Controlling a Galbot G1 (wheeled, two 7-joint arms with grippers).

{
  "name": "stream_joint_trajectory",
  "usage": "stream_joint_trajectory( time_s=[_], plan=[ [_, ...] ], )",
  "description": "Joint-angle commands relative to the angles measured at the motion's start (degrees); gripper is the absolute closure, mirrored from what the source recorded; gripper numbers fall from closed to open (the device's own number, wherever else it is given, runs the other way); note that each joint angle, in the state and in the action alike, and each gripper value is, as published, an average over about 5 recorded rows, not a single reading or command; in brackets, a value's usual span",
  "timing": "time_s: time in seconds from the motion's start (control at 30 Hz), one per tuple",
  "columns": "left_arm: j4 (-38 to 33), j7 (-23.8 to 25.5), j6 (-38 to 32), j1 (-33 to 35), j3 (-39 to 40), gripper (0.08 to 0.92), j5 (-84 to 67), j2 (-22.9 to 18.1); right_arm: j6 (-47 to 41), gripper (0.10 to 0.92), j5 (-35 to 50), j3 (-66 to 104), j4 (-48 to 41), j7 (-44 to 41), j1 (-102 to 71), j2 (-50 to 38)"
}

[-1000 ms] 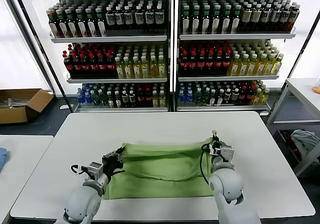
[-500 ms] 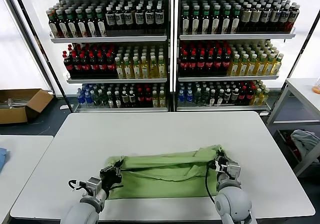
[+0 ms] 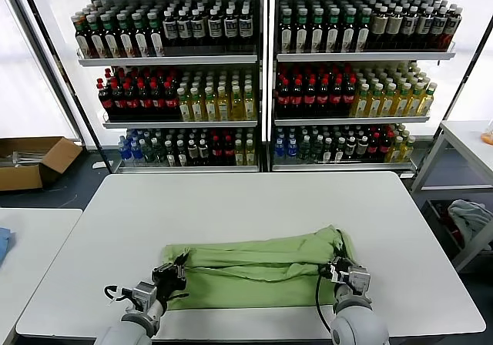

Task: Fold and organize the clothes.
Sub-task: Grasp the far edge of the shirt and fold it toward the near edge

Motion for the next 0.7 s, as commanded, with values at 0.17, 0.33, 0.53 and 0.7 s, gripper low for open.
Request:
stream_joint_trajectory(
  time_s=[0.17,0.33,0.53,0.7],
  plan=[
    [-0.68,-0.79,-0.83,-0.6,0.24,0.757,1.27,-0.81,0.53,0.883,-7.18,-0.8,2.0,-0.22,-2.77,0.3],
    [-1.93,-1.6,-0.7,-1.03,0.16,0.61,1.27,-1.16,0.94,0.754,-11.53,-1.19,4.77,-0.78,-4.94,-0.08],
    [-3.87,-2.79,-0.53,-0.25,-0.79,0.437,2.76,-2.27,1.25,0.581,-12.28,0.36,6.52,-0.97,-6.52,-1.29],
    [-5.39,-4.04,0.62,1.48,-2.06,0.298,4.78,-3.41,1.41,0.433,-9.74,2.14,9.71,-0.58,-6.58,-2.11]
  ],
)
